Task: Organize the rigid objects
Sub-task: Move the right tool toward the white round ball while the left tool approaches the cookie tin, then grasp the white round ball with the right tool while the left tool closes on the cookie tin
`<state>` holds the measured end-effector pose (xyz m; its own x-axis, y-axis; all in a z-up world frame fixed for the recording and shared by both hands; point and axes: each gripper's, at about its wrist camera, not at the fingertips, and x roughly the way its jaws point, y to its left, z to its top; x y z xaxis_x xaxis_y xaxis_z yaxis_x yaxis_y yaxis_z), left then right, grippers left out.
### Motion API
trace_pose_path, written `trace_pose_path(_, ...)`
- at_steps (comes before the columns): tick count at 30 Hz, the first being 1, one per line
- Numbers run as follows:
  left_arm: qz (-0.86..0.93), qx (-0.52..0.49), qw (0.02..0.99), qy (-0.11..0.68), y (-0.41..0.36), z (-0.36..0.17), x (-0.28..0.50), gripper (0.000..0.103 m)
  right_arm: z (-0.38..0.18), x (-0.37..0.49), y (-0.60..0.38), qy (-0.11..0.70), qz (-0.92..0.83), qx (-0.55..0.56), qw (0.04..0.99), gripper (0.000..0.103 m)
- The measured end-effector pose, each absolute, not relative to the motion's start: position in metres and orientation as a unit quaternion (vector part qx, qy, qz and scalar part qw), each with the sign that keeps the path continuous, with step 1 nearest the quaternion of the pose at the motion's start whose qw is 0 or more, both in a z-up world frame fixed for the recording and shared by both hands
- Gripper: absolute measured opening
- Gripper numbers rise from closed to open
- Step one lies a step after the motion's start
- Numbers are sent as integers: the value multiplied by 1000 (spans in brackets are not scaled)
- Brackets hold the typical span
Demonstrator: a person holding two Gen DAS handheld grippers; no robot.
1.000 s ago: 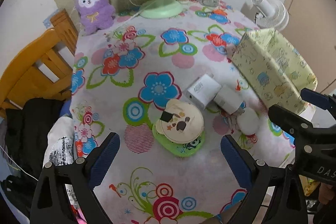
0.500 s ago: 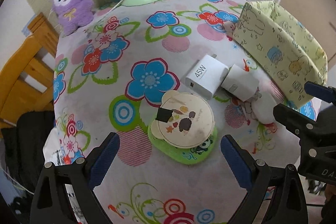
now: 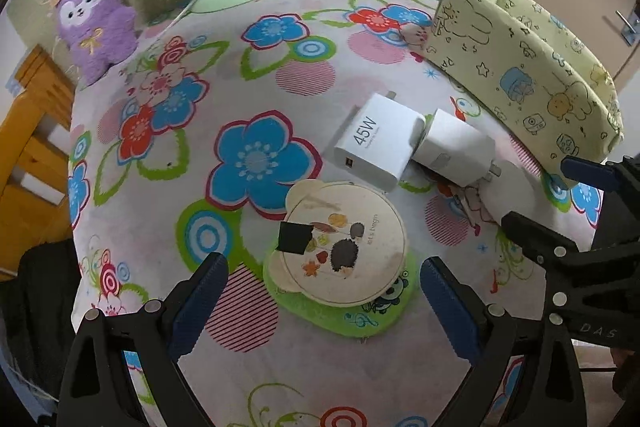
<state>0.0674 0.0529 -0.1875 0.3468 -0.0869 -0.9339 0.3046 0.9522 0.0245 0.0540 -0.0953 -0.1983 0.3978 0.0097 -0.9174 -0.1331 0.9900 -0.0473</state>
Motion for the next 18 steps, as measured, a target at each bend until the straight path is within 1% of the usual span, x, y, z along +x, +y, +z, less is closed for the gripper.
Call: trace_pose_path(18, -134, 100, 799, 578, 47, -212, 88, 98, -226, 62, -99, 570, 24, -43, 820, 89)
